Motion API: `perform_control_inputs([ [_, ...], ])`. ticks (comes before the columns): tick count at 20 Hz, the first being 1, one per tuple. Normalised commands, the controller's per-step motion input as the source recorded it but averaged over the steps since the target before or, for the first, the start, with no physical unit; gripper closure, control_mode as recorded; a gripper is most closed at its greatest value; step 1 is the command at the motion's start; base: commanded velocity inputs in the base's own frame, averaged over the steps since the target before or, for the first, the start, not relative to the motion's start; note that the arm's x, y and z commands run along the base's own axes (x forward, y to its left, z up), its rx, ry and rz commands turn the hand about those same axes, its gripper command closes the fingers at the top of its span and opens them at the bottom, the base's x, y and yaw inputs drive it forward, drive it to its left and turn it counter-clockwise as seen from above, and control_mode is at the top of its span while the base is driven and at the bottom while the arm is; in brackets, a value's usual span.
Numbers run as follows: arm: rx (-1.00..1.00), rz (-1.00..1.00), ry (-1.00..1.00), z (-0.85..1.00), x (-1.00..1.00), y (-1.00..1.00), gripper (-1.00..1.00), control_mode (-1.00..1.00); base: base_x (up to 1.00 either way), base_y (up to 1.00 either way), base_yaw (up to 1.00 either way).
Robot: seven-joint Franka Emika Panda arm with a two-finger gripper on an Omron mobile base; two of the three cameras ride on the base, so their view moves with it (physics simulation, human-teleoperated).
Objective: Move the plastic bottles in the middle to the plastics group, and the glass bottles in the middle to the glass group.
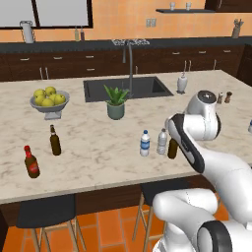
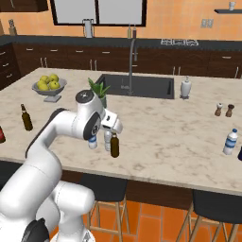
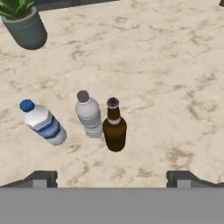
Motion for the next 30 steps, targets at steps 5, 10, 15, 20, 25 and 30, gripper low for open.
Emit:
perform_control_inputs([
  [5, 0.0, 0.0, 0.0, -0.11, 0.03, -0.14, -1.0, -1.0, 0.0, 0.0, 0.0],
  [10, 0.0, 0.0, 0.0, -0.2, 0.04, -0.12, -1.0, -1.0, 0.0, 0.0, 0.0],
  [15, 0.0, 0.05, 0.0, -0.2, 0.14, -0.04, -1.0, -1.0, 0.0, 0.0, 0.0],
  [20, 0.0, 0.15, 0.05, -0.22, 0.36, -0.01, -1.0, -1.0, 0.0, 0.0, 0.0],
  [25, 0.0, 0.13, 0.05, -0.2, 0.38, 0.0, -1.0, -1.0, 0.0, 0.0, 0.0],
  [30, 0.0, 0.08, 0.05, -0.17, 0.25, 0.0, -1.0, -1.0, 0.0, 0.0, 0.0],
])
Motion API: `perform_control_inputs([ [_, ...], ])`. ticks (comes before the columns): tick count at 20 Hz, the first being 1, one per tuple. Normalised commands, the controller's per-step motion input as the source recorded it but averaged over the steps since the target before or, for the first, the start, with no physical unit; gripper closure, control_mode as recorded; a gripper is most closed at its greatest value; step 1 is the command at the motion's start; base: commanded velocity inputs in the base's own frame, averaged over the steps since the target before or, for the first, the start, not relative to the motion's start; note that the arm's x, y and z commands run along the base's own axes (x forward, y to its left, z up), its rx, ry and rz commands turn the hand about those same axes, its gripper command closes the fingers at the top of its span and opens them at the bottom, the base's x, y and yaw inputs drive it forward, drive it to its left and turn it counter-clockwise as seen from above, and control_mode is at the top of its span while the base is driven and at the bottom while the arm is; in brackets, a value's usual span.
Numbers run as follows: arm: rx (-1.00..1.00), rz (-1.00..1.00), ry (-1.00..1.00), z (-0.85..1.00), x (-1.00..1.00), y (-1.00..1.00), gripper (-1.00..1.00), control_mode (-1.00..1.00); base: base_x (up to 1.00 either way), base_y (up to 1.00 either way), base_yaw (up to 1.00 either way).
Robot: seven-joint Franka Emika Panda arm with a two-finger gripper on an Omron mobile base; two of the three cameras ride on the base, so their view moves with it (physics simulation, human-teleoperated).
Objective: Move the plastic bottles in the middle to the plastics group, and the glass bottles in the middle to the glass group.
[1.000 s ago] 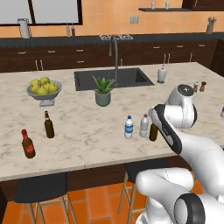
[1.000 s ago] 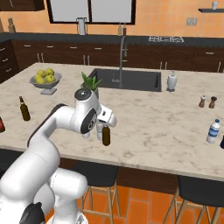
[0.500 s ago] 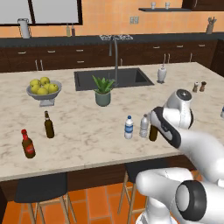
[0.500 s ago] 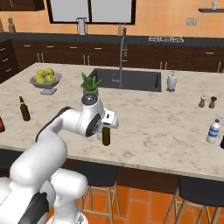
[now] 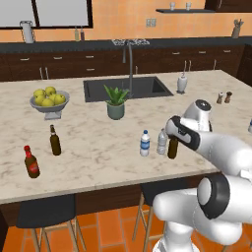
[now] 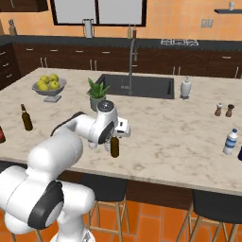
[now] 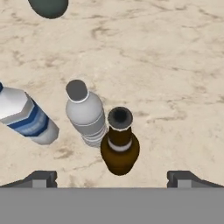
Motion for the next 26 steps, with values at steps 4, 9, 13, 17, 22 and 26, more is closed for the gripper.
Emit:
perform_control_inputs([
  [4, 0.0, 0.05, 0.05, -0.21, 0.15, 0.0, -1.0, -1.0, 0.0, 0.0, 0.0],
  [9, 0.0, 0.03, 0.04, -0.33, 0.07, 0.0, -1.0, -1.0, 0.0, 0.0, 0.0],
  [13, 0.0, 0.02, 0.0, -0.29, 0.02, 0.0, -1.0, -1.0, 0.0, 0.0, 0.0],
  [17, 0.0, 0.02, 0.0, -0.27, 0.1, 0.0, -1.0, -1.0, 0.0, 0.0, 0.0],
  [22, 0.0, 0.03, 0.0, -0.12, 0.13, 0.0, -1.0, -1.0, 0.0, 0.0, 0.0],
  [26, 0.0, 0.02, 0.0, -0.07, 0.03, 0.0, -1.0, -1.0, 0.0, 0.0, 0.0],
])
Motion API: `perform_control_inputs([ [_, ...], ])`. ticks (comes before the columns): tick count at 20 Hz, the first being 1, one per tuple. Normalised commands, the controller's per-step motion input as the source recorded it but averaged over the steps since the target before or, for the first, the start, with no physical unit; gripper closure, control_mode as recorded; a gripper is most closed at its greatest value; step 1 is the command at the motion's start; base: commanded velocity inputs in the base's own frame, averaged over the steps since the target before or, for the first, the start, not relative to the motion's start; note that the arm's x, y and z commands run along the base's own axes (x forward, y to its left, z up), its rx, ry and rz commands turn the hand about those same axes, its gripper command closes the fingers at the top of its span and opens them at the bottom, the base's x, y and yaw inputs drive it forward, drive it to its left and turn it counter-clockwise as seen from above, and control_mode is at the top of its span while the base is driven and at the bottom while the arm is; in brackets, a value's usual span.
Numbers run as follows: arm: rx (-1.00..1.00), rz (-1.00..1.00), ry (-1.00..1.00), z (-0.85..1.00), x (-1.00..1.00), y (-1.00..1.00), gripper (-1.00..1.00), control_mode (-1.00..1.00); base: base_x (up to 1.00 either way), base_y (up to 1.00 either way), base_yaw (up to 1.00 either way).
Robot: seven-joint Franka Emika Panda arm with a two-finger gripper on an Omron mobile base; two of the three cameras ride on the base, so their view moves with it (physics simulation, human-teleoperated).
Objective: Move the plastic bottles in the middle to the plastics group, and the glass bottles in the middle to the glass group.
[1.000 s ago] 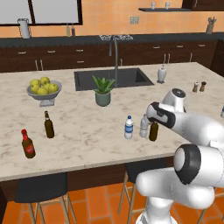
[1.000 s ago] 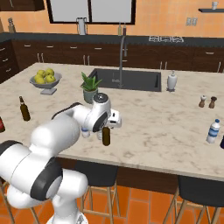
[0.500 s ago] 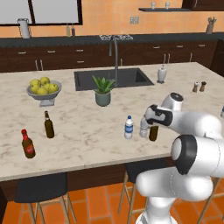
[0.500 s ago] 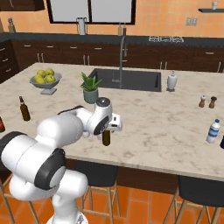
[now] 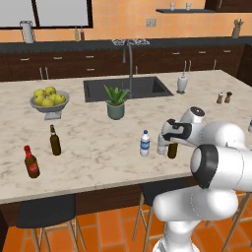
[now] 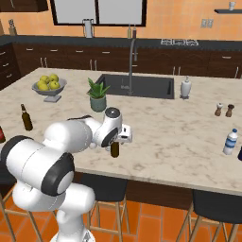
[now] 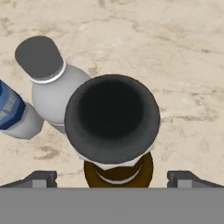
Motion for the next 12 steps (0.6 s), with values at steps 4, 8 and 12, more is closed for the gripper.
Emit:
perform_control_inputs([
  [4, 0.0, 0.02, -0.03, -0.11, 0.0, 0.0, -1.0, -1.0, 0.0, 0.0, 0.0],
  [8, 0.0, 0.02, -0.01, -0.04, 0.0, 0.0, -1.0, -1.0, 0.0, 0.0, 0.0],
  [12, 0.0, 0.02, 0.0, 0.0, 0.0, 0.0, -1.0, -1.0, 0.0, 0.0, 0.0],
])
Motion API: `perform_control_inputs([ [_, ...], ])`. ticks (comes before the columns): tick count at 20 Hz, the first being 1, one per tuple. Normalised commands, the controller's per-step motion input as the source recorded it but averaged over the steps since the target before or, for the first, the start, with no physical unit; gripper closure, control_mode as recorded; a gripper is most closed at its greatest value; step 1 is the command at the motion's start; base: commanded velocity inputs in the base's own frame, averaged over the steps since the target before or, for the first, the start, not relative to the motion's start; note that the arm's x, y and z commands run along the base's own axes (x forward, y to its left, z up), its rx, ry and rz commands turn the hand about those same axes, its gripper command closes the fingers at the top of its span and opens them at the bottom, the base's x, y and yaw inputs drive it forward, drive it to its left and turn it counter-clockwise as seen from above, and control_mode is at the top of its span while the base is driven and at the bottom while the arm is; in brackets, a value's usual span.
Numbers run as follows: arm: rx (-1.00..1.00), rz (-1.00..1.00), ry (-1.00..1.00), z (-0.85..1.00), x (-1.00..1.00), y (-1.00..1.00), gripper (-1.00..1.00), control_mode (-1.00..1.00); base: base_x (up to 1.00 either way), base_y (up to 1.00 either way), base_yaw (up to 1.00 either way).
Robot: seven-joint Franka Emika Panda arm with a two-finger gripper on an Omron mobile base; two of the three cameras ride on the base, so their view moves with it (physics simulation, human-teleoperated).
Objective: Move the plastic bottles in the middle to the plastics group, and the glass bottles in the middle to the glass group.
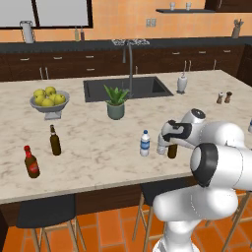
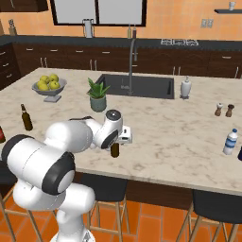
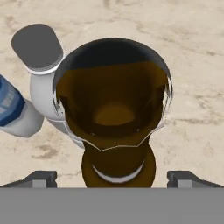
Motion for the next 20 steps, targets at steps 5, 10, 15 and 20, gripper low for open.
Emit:
perform_control_inputs([
  [5, 0.0, 0.02, 0.0, 0.0, 0.0, 0.0, 1.0, -1.0, 0.0, 0.0, 0.0],
  [10, 0.0, 0.0, 0.0, 0.0, 0.0, 0.0, 1.0, -1.0, 0.0, 0.0, 0.0],
  [15, 0.0, 0.0, -0.01, 0.0, -0.02, 0.0, 1.0, -1.0, 0.0, 0.0, 0.0],
  [20, 0.0, 0.0, -0.11, 0.06, -0.33, 0.0, 1.0, -1.0, 0.0, 0.0, 0.0],
])
